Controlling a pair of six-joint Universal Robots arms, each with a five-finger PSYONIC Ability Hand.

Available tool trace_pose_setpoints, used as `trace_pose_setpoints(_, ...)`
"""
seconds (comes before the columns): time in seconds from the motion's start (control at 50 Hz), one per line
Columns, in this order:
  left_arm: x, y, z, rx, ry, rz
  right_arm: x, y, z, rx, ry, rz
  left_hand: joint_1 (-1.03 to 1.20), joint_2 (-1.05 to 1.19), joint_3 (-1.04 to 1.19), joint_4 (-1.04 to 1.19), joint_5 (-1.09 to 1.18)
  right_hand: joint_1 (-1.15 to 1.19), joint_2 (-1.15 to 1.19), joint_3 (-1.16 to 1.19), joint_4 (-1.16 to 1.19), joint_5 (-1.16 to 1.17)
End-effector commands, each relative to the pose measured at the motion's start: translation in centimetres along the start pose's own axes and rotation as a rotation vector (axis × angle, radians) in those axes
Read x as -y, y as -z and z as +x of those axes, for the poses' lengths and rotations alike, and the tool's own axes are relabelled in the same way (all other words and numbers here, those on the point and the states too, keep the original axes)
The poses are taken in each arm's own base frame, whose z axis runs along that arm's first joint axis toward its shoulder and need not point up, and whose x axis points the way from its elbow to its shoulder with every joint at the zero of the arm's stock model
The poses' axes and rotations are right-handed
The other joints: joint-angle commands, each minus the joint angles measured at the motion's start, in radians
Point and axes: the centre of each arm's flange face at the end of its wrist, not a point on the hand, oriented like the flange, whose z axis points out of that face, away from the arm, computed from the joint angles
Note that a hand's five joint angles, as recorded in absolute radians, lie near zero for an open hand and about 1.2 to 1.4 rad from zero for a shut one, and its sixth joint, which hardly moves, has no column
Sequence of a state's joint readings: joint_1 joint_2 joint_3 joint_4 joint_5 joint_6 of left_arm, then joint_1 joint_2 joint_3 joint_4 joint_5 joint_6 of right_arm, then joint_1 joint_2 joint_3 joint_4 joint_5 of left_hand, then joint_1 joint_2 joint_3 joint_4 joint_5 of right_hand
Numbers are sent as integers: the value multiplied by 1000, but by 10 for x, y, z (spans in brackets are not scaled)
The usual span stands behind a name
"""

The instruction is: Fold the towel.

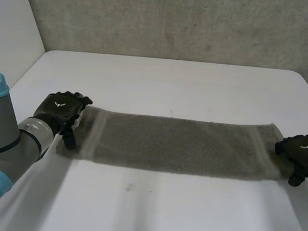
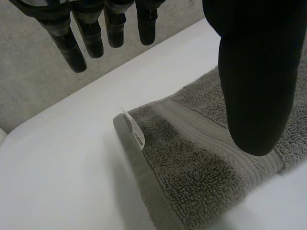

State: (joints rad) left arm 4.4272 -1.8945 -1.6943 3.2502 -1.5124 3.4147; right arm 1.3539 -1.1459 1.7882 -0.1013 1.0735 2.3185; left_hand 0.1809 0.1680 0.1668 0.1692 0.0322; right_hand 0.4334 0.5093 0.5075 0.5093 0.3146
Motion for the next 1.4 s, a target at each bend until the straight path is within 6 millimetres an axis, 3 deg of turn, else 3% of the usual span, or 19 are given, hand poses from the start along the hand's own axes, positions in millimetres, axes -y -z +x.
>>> trace_pose_setpoints(0.02, -1, 0, 2, -7, 13, -8, -9, -9, -2, 3, 2, -9, -6, 7, 9, 6, -31, 621, 545, 547, 545, 566)
trace_pose_setpoints(0.08, -2, 1, 3, -11, 18, -9, -9, -12, 4, -40, 25, 2, -6, 7, 9, 6, -31, 962, 886, 888, 886, 906)
trace_pose_setpoints(0.14, -3, 2, 5, -15, 17, -9, -8, -14, 11, -80, 40, 9, -6, 7, 9, 6, -31, 963, 887, 889, 887, 907)
trace_pose_setpoints(0.28, -1, 5, 4, -13, 17, -5, -7, -5, 77, -451, 137, -68, -6, 7, 9, 6, -31, 963, 887, 889, 887, 907)
trace_pose_setpoints(0.46, 2, 9, 4, -10, 16, 7, 12, -5, 88, -497, 290, -53, -6, 7, 9, 6, -31, 963, 887, 889, 887, 907)
trace_pose_setpoints(0.52, 2, 10, 3, -8, 17, 8, 48, -10, 59, -444, 334, 65, -6, 7, 9, 6, -31, 963, 887, 889, 887, 907)
trace_pose_setpoints(0.56, 2, 10, 3, -8, 17, 9, 90, -11, 18, -359, 391, 211, -6, 7, 9, 6, -31, 963, 887, 889, 887, 907)
trace_pose_setpoints(0.64, 3, 10, 1, -2, 18, 11, 124, -7, -28, -256, 441, 348, -6, 7, 9, 6, -31, 963, 887, 889, 887, 907)
trace_pose_setpoints(0.68, 3, 10, 1, 0, 18, 12, 155, 1, -87, -132, 493, 503, -6, 7, 9, 6, -31, 963, 887, 889, 887, 907)
trace_pose_setpoints(0.7, 2, 10, 0, 1, 19, 9, 155, 1, -87, -131, 493, 504, -6, 7, 9, 6, -31, 963, 887, 889, 887, 907)
trace_pose_setpoints(0.74, 2, 10, 0, 4, 19, 8, 170, 7, -148, -6, 532, 620, -6, 7, 9, 6, -31, 963, 887, 889, 887, 907)
trace_pose_setpoints(0.8, 1, 10, 0, 3, 21, 5, 173, 12, -176, 52, 548, 662, -6, 7, 9, 6, -31, 963, 887, 889, 887, 907)
trace_pose_setpoints(0.86, -1, 11, 1, 1, 20, -1, 164, 22, -249, 227, 585, 723, -6, 7, 9, 6, -31, 963, 887, 889, 887, 907)
trace_pose_setpoints(1.02, 0, 10, 3, -7, 18, 3, 134, 25, -310, 410, 621, 723, -6, 7, 9, 6, -31, 871, 795, 797, 795, 815)
trace_pose_setpoints(1.04, 0, 10, 4, -11, 18, 5, 134, 25, -310, 411, 621, 723, -6, 7, 9, 6, -31, 870, 794, 796, 794, 814)
trace_pose_setpoints(1.08, 2, 9, 5, -12, 17, 10, 136, 26, -306, 399, 612, 719, -6, 7, 9, 6, -31, 163, 87, 89, 87, 107)
trace_pose_setpoints(1.16, 6, 8, 6, -15, 13, 29, 158, 33, -289, 340, 558, 737, -6, 7, 9, 6, -31, -259, -335, -333, -335, -315)
trace_pose_setpoints(1.28, 38, 8, 25, -60, 24, 142, 194, 40, -216, 222, 194, 690, 0, 13, 14, 12, -26, -259, -335, -333, -335, -315)
trace_pose_setpoints(1.4, 61, -1, 46, -121, 128, 211, 180, 46, -160, 195, -67, 562, 6, 19, 20, 18, -20, -259, -335, -333, -335, -315)
